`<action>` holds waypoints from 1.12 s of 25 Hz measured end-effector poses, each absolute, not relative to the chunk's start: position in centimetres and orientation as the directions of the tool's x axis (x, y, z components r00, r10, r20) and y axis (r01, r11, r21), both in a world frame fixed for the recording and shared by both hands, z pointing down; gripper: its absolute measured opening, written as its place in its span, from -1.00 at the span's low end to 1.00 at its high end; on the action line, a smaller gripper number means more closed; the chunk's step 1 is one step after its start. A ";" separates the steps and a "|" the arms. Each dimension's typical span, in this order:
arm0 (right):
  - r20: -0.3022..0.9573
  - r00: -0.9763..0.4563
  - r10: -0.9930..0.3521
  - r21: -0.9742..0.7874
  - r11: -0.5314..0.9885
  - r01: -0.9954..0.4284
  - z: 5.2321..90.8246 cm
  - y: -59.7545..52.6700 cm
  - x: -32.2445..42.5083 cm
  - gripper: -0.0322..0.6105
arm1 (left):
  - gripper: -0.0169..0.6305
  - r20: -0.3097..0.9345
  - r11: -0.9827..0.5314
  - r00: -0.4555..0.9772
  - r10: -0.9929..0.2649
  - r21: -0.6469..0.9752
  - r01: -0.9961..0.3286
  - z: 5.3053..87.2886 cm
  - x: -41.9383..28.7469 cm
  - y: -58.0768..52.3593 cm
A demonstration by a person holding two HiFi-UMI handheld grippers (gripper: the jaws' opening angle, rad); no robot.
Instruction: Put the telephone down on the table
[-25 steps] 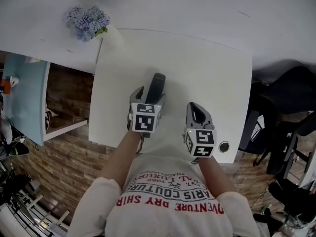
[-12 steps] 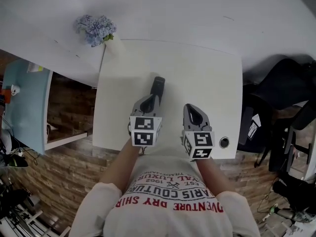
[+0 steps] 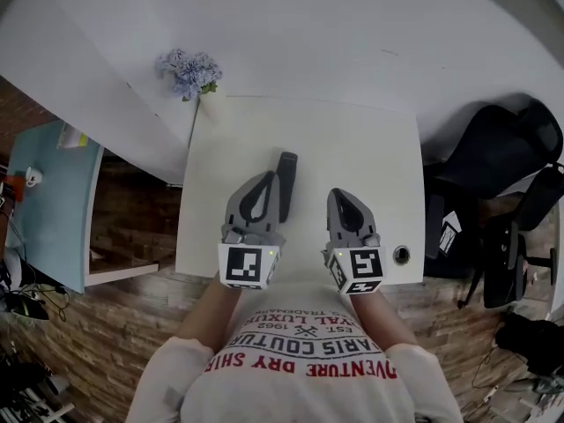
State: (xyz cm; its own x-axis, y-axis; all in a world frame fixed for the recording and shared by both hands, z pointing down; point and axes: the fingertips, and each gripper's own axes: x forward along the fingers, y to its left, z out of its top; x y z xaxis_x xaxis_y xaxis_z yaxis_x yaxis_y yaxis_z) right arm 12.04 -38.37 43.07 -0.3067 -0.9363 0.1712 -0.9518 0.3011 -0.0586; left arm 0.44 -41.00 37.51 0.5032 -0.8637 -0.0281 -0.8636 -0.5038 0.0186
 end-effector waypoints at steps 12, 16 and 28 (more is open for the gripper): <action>0.083 -0.268 -0.960 0.026 0.271 -0.962 39.6 -37.2 11.4 -0.82 | -0.87 -0.090 -0.586 0.581 -0.809 0.032 -0.810 35.5 0.5 -39.1; 0.097 -0.264 -0.960 0.030 0.268 -0.963 40.0 -37.0 11.1 -0.82 | -0.87 -0.073 -0.592 0.589 -0.805 0.027 -0.805 36.2 0.3 -39.0; 0.144 -0.254 -0.956 0.042 0.263 -0.964 41.0 -37.3 11.3 -0.82 | -0.87 0.023 -0.569 0.570 -0.821 0.057 -0.821 38.4 -0.2 -39.8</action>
State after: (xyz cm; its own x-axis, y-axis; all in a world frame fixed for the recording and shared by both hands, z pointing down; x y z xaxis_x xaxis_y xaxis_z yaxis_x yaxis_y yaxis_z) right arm 11.25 -37.25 41.03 -0.2543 -0.9563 0.1443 -0.9640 0.2627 0.0423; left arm -0.17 -39.80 38.38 0.5704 -0.8210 0.0228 -0.8207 -0.5686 0.0569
